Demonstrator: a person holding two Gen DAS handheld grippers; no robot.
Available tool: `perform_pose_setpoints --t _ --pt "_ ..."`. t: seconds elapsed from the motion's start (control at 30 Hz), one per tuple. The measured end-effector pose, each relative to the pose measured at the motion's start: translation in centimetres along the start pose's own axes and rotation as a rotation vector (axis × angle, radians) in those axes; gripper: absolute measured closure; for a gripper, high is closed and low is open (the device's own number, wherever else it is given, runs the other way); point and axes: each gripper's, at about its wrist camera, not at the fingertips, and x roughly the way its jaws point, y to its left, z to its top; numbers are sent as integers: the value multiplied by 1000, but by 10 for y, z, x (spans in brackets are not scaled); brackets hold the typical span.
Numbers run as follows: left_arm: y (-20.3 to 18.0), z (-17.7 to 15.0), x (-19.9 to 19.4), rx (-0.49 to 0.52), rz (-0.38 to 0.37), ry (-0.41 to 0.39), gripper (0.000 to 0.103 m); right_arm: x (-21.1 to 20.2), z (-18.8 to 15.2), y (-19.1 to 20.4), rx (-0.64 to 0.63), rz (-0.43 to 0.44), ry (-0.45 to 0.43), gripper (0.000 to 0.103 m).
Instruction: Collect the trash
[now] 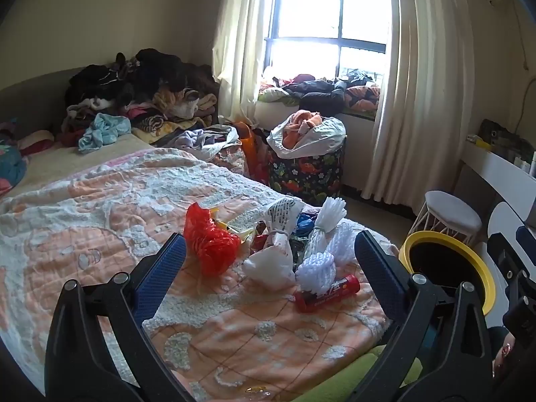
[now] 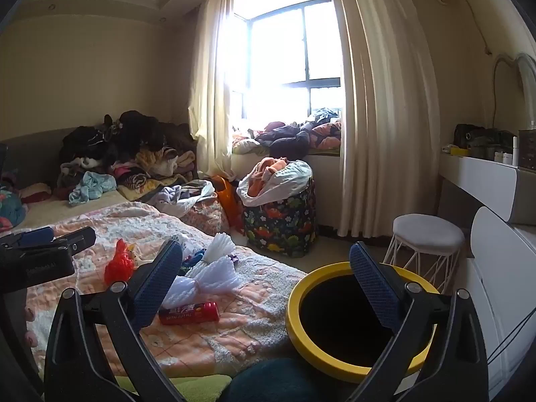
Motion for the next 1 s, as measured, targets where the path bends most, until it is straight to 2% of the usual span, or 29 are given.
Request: perform_pose_setpoints --t 1.0 --pt "-5 2 -2 -1 -2 -1 11 0 1 0 -12 -3 3 6"
